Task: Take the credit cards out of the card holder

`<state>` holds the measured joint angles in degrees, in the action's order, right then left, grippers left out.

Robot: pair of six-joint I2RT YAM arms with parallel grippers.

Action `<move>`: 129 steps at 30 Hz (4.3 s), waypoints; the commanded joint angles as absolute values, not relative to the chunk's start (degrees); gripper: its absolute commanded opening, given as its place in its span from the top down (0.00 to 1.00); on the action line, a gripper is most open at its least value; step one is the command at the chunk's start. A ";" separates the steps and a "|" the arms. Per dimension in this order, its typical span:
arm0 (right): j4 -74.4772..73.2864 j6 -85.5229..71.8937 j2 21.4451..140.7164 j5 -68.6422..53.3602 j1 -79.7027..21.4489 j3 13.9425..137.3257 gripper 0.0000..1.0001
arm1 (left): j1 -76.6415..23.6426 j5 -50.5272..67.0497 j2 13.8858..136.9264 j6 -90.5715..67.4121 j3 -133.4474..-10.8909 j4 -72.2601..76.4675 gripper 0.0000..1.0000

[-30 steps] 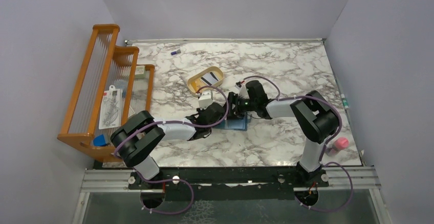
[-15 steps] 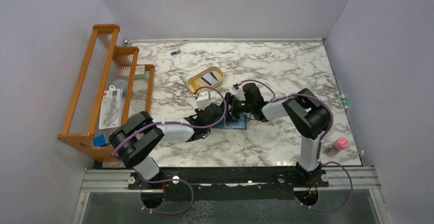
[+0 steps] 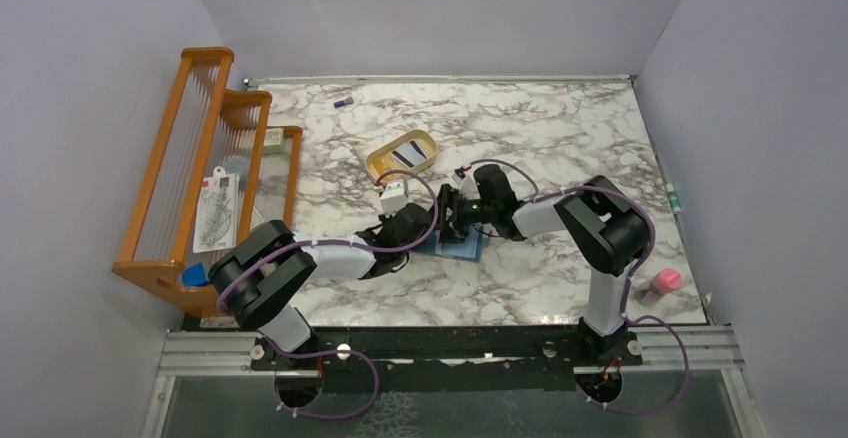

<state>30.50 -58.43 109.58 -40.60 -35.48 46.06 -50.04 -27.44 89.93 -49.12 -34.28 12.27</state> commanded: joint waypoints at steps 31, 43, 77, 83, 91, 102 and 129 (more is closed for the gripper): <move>24.14 -50.20 106.39 -44.96 -31.04 43.23 0.75 | -49.04 -22.94 91.50 -48.78 -32.70 7.53 1.00; 7.90 -41.05 99.84 -39.19 -27.83 43.26 0.99 | -48.74 -23.03 91.00 -48.71 -32.26 7.20 1.00; -39.45 1.44 132.57 -31.88 -28.63 128.34 0.99 | -34.72 -10.21 60.53 -42.76 -24.71 1.19 0.13; -38.75 4.48 135.65 -31.48 -28.65 130.79 0.99 | -33.56 -9.53 58.61 -42.02 -24.54 0.09 0.10; -36.27 5.75 139.28 -33.15 -28.89 130.47 0.99 | -32.79 -9.14 56.65 -41.84 -24.00 -1.36 0.06; -33.70 6.05 141.55 -31.93 -29.53 127.81 0.82 | -31.91 -8.40 56.40 -41.21 -23.90 -1.55 0.03; -17.53 -1.48 125.11 -30.83 -29.71 113.55 0.84 | -30.64 -7.33 57.28 -39.88 -23.66 -0.35 0.02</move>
